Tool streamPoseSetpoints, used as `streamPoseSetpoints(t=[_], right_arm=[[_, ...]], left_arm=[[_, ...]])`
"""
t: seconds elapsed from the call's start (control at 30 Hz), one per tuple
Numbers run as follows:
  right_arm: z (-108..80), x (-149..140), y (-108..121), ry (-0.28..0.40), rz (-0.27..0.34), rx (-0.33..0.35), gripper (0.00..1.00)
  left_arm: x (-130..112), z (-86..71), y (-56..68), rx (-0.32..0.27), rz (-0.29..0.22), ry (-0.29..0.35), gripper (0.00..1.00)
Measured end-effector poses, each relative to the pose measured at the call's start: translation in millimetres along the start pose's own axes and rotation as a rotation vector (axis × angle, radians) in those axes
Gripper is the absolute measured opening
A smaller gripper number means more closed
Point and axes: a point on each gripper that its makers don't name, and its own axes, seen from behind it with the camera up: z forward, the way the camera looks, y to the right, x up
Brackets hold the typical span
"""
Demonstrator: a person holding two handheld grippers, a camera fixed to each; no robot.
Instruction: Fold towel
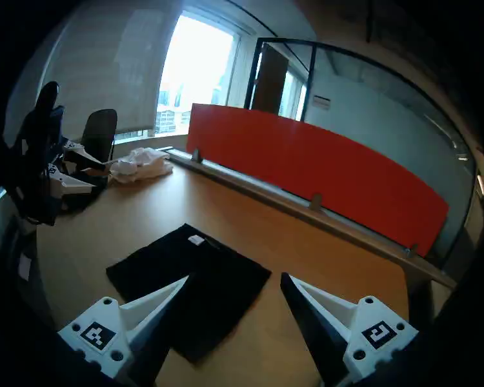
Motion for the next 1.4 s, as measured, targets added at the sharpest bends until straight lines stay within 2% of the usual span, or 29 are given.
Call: streamPoseSetpoints(t=[0.3, 0.5, 0.73, 1.03, 1.4], right_arm=[[15.3, -36, -12, -0.045, 0.011, 0.030, 1.00], [25.7, -61, -22, -0.081, 0.013, 0.054, 1.00], [36.7, -88, -34, -0.124, 0.009, 0.080, 1.00], [47.8, -120, -49, -0.175, 0.015, 0.111, 1.00], [52.3, -157, -66, -0.236, 0.020, 0.149, 1.00]], left_arm=[[-34, 16.6, 22.9, -0.055, 0.039, -0.055, 0.99], [-56, 27.7, 30.6, -0.074, 0.026, -0.096, 0.99], [-83, 38.7, 39.1, -0.097, 0.034, -0.151, 0.99], [-117, 46.7, 54.4, -0.138, 0.050, -0.224, 0.99], [-158, 54.1, 70.7, -0.192, 0.063, -0.317, 0.99]])
